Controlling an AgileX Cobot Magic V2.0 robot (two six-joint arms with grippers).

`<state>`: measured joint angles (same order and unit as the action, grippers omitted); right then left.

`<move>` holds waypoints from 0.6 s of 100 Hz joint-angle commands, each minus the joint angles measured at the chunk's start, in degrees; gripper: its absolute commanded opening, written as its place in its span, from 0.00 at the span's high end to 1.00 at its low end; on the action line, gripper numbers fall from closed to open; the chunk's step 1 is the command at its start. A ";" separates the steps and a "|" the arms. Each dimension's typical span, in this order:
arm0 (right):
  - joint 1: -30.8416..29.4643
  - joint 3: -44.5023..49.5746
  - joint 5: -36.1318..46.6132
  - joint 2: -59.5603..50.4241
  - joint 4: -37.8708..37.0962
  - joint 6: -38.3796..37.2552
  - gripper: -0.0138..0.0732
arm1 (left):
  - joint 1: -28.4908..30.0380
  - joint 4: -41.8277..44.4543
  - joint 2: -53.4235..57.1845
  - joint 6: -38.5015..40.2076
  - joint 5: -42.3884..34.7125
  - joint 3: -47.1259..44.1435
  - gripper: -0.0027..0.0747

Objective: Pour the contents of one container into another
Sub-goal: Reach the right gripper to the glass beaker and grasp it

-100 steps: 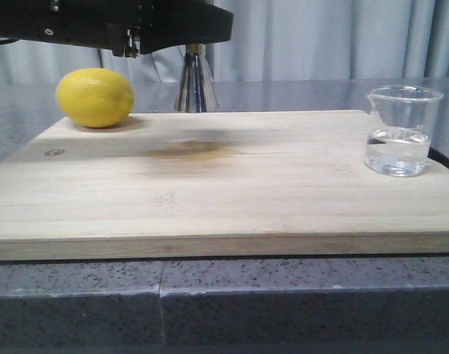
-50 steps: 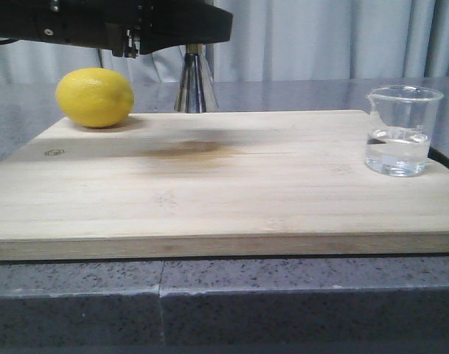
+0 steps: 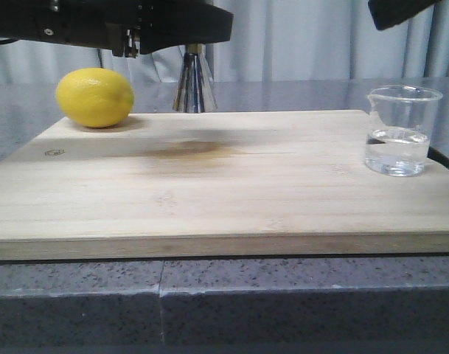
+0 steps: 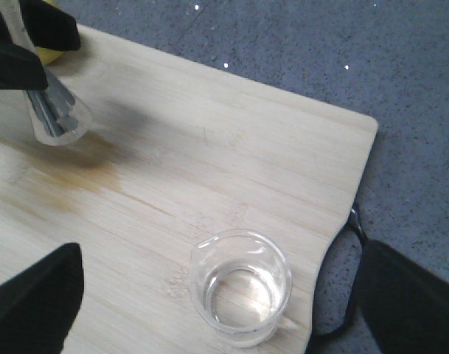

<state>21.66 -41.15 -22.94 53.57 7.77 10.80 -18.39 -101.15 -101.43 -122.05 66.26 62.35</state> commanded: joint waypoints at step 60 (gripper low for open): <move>6.37 26.37 49.46 -1.64 1.32 0.18 0.08 | -0.44 -4.86 3.06 0.48 5.71 1.73 0.65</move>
<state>27.84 -13.79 20.06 51.01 9.14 10.80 -18.39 -101.15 -101.43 -122.05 66.26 62.35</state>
